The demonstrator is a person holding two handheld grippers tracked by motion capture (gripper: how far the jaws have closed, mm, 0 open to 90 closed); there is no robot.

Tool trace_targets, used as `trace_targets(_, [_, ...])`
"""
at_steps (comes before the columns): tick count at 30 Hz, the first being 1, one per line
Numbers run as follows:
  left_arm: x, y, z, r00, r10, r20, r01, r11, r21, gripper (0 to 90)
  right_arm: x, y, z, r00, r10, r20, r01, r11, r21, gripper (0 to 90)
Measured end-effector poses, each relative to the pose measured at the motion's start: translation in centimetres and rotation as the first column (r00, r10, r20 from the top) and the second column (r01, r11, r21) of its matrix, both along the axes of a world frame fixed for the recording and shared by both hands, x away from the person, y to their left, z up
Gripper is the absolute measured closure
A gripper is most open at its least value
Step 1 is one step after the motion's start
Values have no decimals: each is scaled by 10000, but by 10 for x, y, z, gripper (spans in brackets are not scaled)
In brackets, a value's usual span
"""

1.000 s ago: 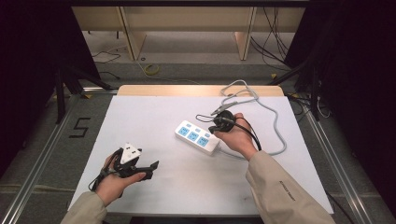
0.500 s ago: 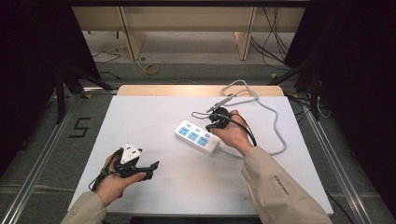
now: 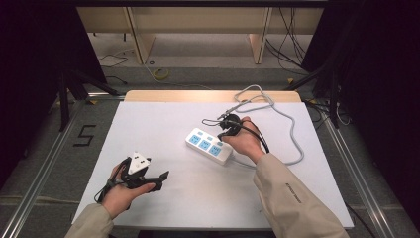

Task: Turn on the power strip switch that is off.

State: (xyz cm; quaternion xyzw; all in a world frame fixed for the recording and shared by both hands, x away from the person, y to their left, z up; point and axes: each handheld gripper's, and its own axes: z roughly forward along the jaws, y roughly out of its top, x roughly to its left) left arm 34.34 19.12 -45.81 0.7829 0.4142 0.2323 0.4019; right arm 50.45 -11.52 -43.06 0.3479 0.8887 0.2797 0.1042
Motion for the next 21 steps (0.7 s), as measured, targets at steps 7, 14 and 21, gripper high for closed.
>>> trace_targets(7, [0, 0, 0, 10000, 9, -19, -9, 10000, -18, 210, 2, 4, 1, 10000, -8, -48, 8, 9999, -101, 900])
trace_targets(14, [0, 0, 0, 10000, -13, -29, 13, 10000, -27, 211, 3, 5, 1, 9999, -12, -159, 9, 9998, -184, 900])
trace_targets(21, [0, 0, 0, 10000, -19, -22, 18, 10000, -35, 208, 5, 5, -1, 9997, -22, -238, 16, 9997, -236, 900])
